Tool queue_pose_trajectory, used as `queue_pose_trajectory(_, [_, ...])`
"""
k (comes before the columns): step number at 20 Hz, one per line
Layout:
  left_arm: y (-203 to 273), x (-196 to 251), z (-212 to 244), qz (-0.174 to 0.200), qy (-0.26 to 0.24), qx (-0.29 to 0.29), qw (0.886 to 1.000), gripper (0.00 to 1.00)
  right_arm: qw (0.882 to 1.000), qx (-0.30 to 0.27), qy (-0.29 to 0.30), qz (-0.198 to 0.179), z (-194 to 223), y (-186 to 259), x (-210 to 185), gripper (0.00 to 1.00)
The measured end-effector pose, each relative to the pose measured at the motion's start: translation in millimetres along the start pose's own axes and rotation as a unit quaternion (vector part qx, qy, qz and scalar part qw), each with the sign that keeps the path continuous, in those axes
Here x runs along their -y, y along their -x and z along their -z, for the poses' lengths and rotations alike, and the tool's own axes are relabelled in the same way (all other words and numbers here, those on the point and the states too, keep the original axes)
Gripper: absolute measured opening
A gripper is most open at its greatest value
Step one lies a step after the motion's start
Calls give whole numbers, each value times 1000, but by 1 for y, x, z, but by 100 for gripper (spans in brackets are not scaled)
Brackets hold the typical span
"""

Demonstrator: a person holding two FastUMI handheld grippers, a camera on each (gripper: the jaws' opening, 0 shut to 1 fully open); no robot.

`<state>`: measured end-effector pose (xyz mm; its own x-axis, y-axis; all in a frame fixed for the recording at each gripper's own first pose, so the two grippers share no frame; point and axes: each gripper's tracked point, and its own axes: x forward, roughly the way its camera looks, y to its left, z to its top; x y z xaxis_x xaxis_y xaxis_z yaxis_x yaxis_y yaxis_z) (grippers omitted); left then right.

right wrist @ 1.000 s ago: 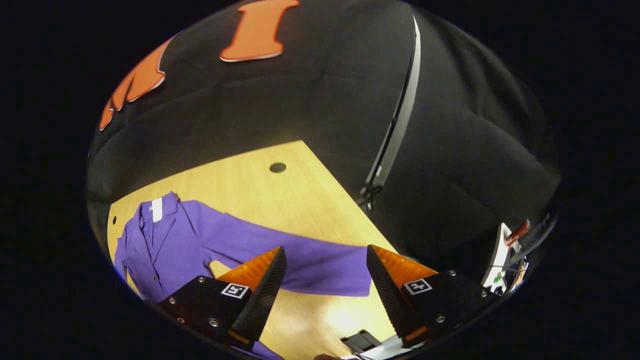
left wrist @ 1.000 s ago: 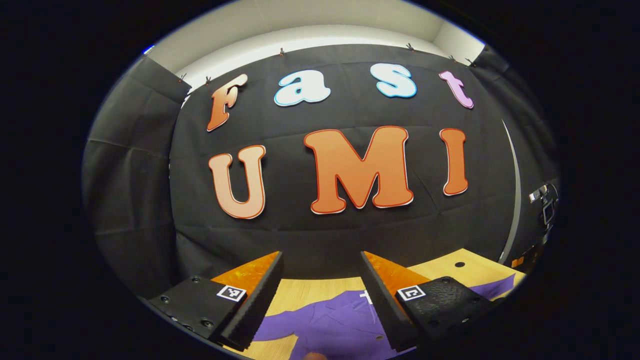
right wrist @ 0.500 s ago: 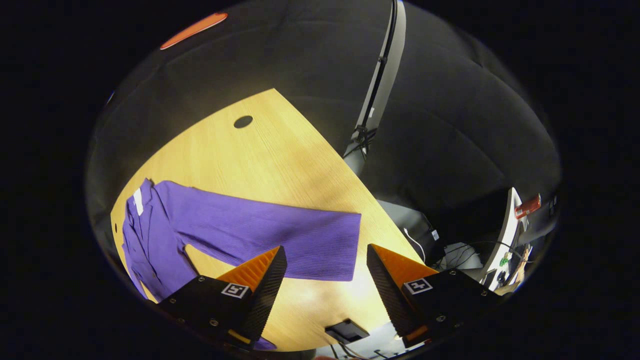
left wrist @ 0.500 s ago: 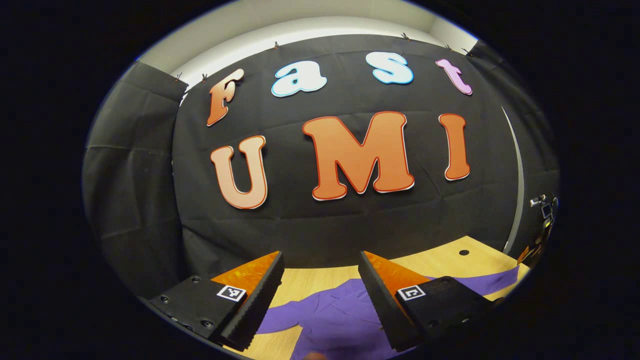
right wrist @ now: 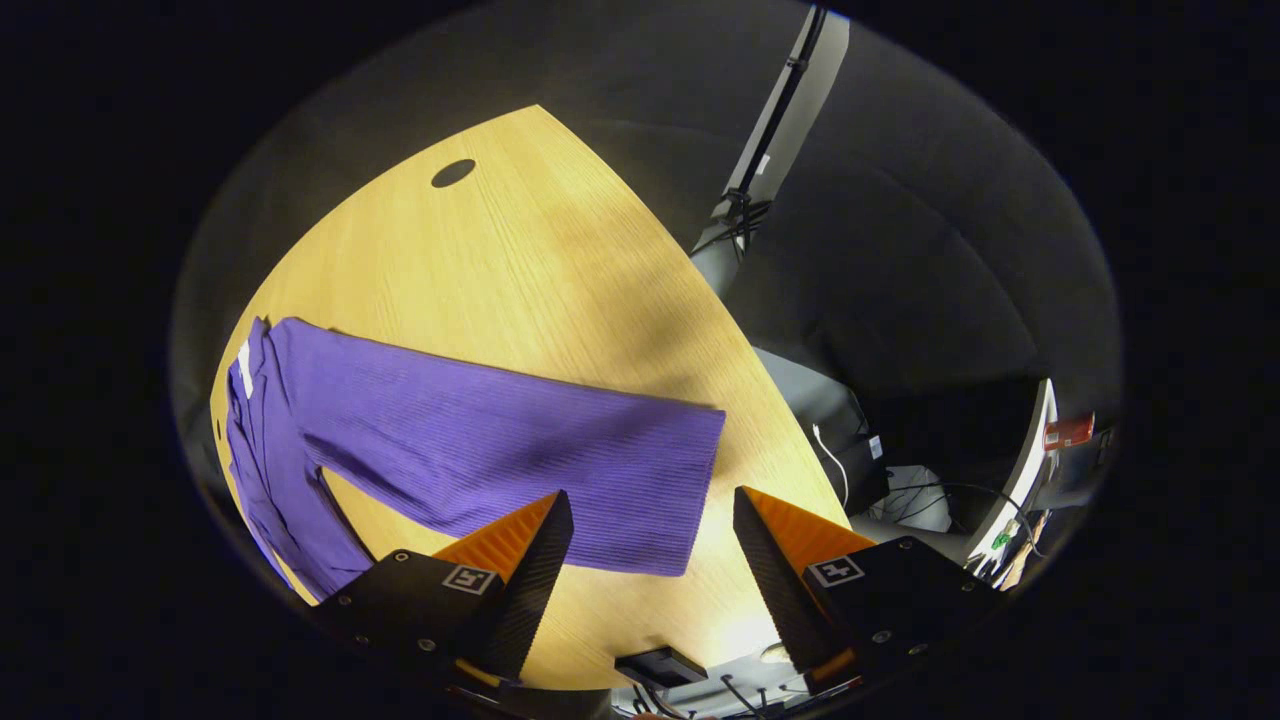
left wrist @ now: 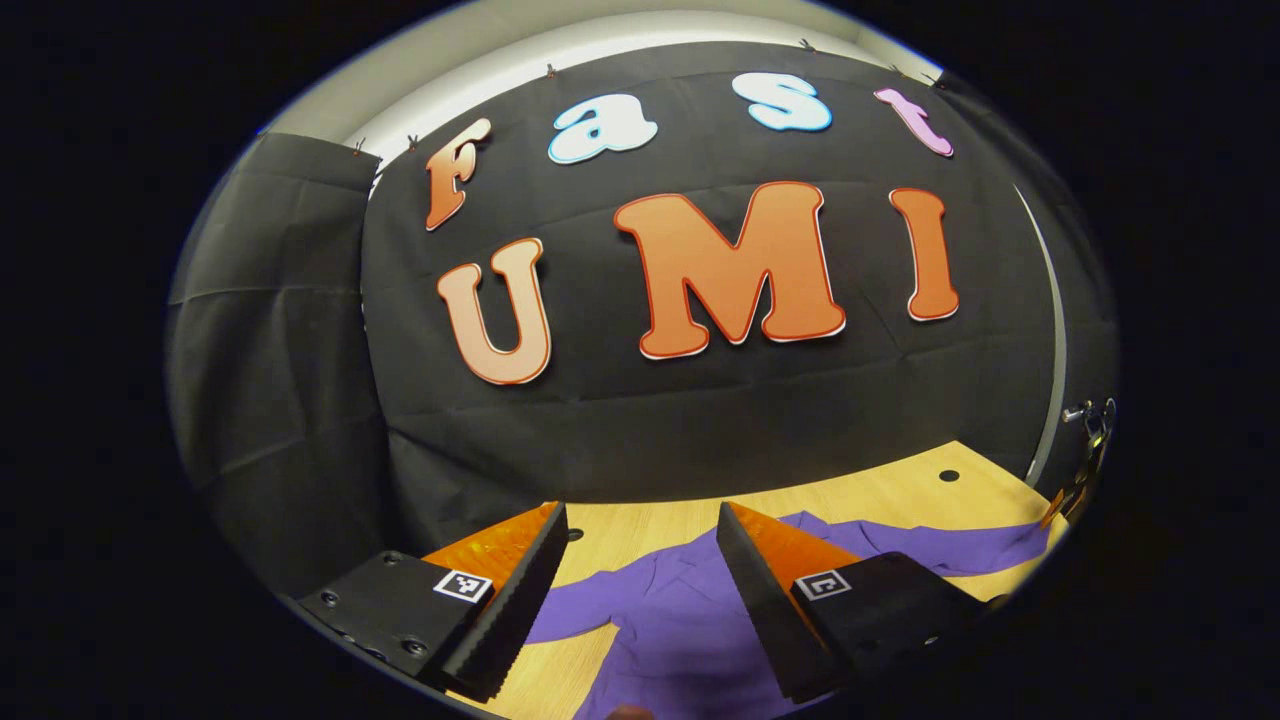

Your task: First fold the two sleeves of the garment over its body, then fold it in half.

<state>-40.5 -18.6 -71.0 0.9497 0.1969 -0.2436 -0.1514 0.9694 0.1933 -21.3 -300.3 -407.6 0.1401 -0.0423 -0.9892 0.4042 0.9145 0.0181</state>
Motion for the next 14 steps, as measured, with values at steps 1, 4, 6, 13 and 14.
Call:
queue_pose_trajectory(1, [0, 0, 4, -4, 0, -6, 1000, 94, 1000, -7, -4, -1, 0, -6, 1, 97])
queue_pose_trajectory(4, [5, 2, 7, -15, -1, -14, 1000, 96, 1000, -23, -8, -3, -1, -19, 2, 97])
queue_pose_trajectory(6, [9, 3, 9, -22, -3, -19, 1000, 94, 999, -32, -10, -4, 1, -25, 3, 97])
queue_pose_trajectory(13, [21, -2, 21, -48, -2, -36, 998, 94, 998, -49, -34, -17, 1, -38, 0, 73])
queue_pose_trajectory(14, [22, -2, 22, -50, 0, -38, 998, 94, 998, -47, -31, -17, 0, -38, 1, 71])
